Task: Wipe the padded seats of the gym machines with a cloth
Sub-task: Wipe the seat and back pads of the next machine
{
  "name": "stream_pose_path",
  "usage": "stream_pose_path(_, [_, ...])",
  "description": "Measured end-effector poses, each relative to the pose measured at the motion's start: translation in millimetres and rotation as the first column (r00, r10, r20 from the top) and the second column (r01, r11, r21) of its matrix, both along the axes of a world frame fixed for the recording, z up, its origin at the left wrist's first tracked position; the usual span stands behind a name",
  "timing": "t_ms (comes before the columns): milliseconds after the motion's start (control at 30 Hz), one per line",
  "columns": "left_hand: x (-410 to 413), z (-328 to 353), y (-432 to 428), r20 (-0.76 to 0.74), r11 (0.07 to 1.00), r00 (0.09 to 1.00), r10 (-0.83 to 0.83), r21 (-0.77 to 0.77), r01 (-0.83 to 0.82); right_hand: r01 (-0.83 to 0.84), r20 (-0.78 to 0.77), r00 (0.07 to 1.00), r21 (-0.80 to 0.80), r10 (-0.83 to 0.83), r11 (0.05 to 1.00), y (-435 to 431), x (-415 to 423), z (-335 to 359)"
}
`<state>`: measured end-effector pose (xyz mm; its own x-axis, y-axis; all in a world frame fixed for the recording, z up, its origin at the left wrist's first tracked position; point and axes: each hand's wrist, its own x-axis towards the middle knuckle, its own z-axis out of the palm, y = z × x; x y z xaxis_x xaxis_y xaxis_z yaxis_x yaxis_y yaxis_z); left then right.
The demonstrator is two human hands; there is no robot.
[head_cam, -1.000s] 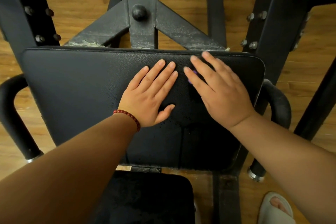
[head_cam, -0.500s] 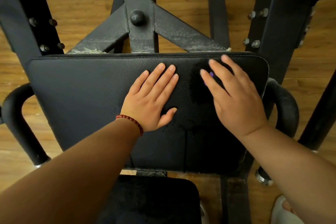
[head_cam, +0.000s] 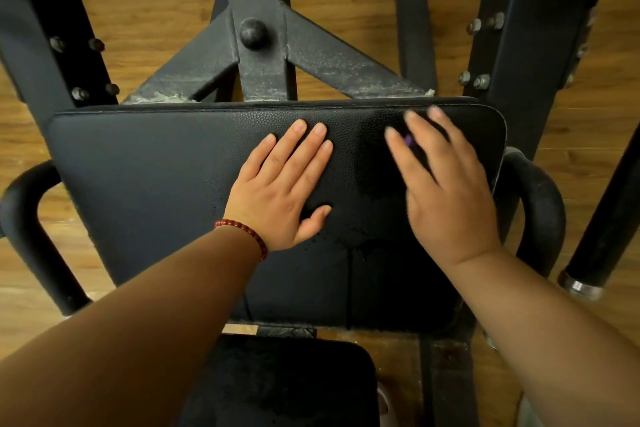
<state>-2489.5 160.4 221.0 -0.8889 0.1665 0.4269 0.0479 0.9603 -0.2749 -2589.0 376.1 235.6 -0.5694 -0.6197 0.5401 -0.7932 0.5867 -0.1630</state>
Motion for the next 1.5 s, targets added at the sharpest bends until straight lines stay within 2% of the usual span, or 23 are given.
stream_pose_path(100, [0, -1, 1, 0.000, 1.000, 1.000, 0.000, 0.002, 0.000, 0.120, 0.115, 0.987, -0.061, -0.113, 0.991, 12, 16, -12])
stream_pose_path(233, [0, 0, 1, -0.003, 1.000, 1.000, -0.001, -0.004, 0.001, 0.076, 0.074, 0.995, -0.182, -0.064, 0.980, -26, -1, 2])
stream_pose_path(400, [0, -1, 1, -0.008, 1.000, 1.000, 0.005, -0.020, -0.005, 0.071, -0.045, 0.996, -0.117, -0.077, 0.991, -25, -10, 1])
stream_pose_path(567, [-1, -2, 2, -0.011, 1.000, 1.000, 0.004, -0.028, -0.004, 0.186, 0.034, 0.982, -0.044, -0.185, 0.981, 5, 20, -19])
stream_pose_path(700, [-1, -2, 2, -0.015, 1.000, 1.000, 0.004, -0.013, -0.004, 0.169, 0.010, 0.986, -0.160, -0.169, 0.973, -24, -3, 1])
stream_pose_path(800, [-1, -2, 1, -0.018, 1.000, 1.000, 0.002, -0.016, -0.003, 0.134, -0.017, 0.990, -0.181, -0.139, 0.974, -38, -18, 11])
stream_pose_path(933, [-1, -1, 2, -0.019, 1.000, 1.000, -0.001, -0.011, 0.001, 0.078, 0.015, 0.997, -0.091, -0.077, 0.993, -10, -1, -4])
stream_pose_path(1033, [-1, -1, 2, -0.019, 1.000, 1.000, -0.002, -0.003, 0.002, 0.115, 0.047, 0.992, -0.022, -0.114, 0.993, 8, 18, -20])
stream_pose_path(1200, [-1, -1, 1, -0.009, 1.000, 1.000, -0.003, -0.004, 0.003, 0.125, -0.007, 0.992, -0.162, -0.128, 0.979, -27, -4, 0])
stream_pose_path(1300, [-1, -2, 1, -0.006, 1.000, 1.000, 0.000, -0.002, 0.000, 0.139, -0.014, 0.989, -0.189, -0.144, 0.972, -42, -12, 9])
stream_pose_path(1400, [0, -1, 0, -0.007, 1.000, 1.000, 0.002, -0.005, -0.002, 0.101, 0.013, 0.995, -0.122, -0.100, 0.987, -26, 8, -4])
stream_pose_path(1500, [0, -2, 1, -0.012, 1.000, 1.000, -0.006, 0.007, 0.006, 0.043, 0.027, 0.999, 0.042, -0.045, 0.998, 4, 36, -29])
